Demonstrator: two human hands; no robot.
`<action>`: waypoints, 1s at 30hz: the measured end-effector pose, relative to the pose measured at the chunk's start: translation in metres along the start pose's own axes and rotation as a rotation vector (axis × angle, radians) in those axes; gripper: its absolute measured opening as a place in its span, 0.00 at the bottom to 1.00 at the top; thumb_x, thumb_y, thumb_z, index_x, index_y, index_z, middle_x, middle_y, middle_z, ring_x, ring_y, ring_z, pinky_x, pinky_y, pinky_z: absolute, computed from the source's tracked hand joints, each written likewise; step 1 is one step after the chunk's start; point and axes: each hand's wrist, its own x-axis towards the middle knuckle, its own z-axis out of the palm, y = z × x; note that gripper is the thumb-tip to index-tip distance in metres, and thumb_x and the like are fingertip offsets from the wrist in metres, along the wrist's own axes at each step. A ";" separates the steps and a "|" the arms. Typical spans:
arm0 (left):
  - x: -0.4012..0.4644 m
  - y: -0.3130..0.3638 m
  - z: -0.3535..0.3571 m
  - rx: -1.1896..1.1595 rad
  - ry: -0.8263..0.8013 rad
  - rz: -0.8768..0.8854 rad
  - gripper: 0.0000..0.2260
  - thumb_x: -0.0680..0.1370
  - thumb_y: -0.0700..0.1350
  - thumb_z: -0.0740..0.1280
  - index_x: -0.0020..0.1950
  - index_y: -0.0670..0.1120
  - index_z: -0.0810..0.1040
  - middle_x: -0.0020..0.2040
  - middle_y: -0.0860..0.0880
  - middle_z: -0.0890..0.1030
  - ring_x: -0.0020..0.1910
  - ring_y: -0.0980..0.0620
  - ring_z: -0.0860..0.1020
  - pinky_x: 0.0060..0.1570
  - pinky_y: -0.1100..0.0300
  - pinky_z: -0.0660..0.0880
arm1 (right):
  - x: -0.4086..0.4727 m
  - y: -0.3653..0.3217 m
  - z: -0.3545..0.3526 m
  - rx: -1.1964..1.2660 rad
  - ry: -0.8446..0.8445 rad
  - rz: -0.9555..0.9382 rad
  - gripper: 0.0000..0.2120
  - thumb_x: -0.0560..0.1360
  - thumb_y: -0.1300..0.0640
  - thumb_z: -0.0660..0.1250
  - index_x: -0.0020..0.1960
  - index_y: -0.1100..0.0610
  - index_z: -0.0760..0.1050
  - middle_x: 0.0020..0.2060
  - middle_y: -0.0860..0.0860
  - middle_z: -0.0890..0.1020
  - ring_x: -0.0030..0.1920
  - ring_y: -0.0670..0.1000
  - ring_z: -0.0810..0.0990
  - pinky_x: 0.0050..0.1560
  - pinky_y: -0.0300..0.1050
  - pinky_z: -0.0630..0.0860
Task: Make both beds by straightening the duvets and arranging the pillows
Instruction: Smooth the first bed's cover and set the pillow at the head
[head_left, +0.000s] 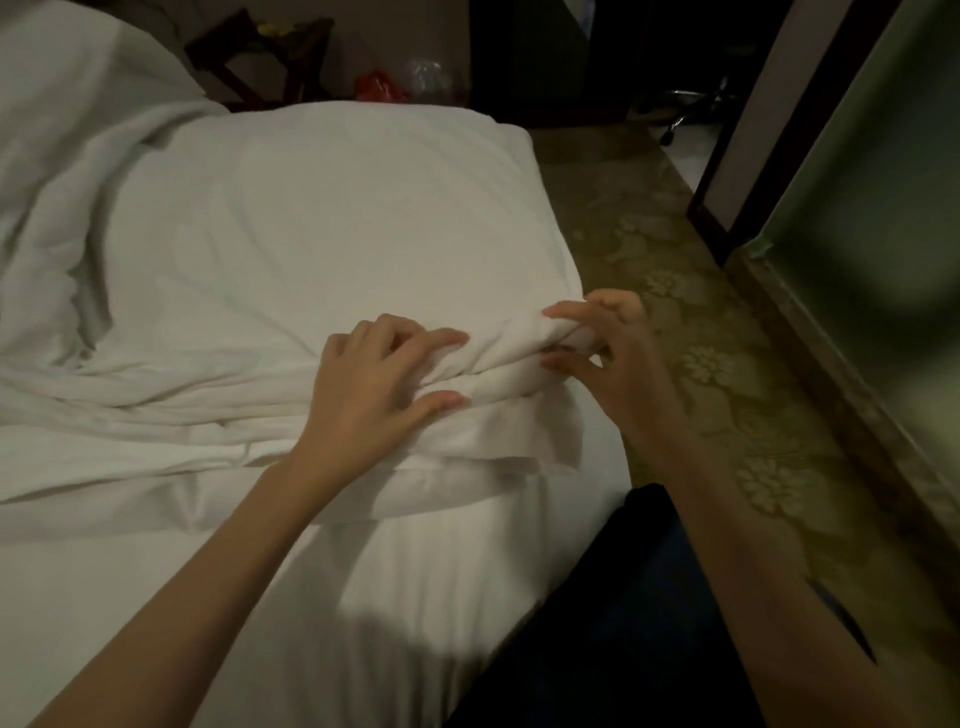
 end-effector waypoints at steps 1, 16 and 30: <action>0.003 0.007 0.004 -0.014 0.013 0.007 0.21 0.73 0.66 0.61 0.64 0.60 0.70 0.52 0.52 0.74 0.51 0.53 0.70 0.49 0.56 0.63 | 0.000 -0.002 0.000 0.026 -0.017 0.040 0.17 0.67 0.59 0.76 0.55 0.56 0.79 0.55 0.51 0.66 0.53 0.30 0.68 0.49 0.25 0.70; 0.049 0.061 -0.037 -0.170 0.080 0.179 0.10 0.75 0.47 0.65 0.44 0.41 0.80 0.40 0.50 0.79 0.39 0.54 0.75 0.39 0.63 0.68 | -0.004 -0.056 -0.029 0.020 0.193 -0.093 0.11 0.63 0.56 0.75 0.41 0.62 0.82 0.45 0.54 0.74 0.42 0.37 0.71 0.43 0.23 0.68; 0.002 0.026 0.033 0.114 -0.330 0.190 0.14 0.75 0.58 0.62 0.50 0.51 0.82 0.46 0.50 0.80 0.47 0.46 0.77 0.43 0.55 0.70 | -0.092 0.013 0.053 0.206 -0.058 0.339 0.15 0.69 0.60 0.75 0.51 0.48 0.77 0.52 0.42 0.66 0.50 0.31 0.71 0.47 0.23 0.68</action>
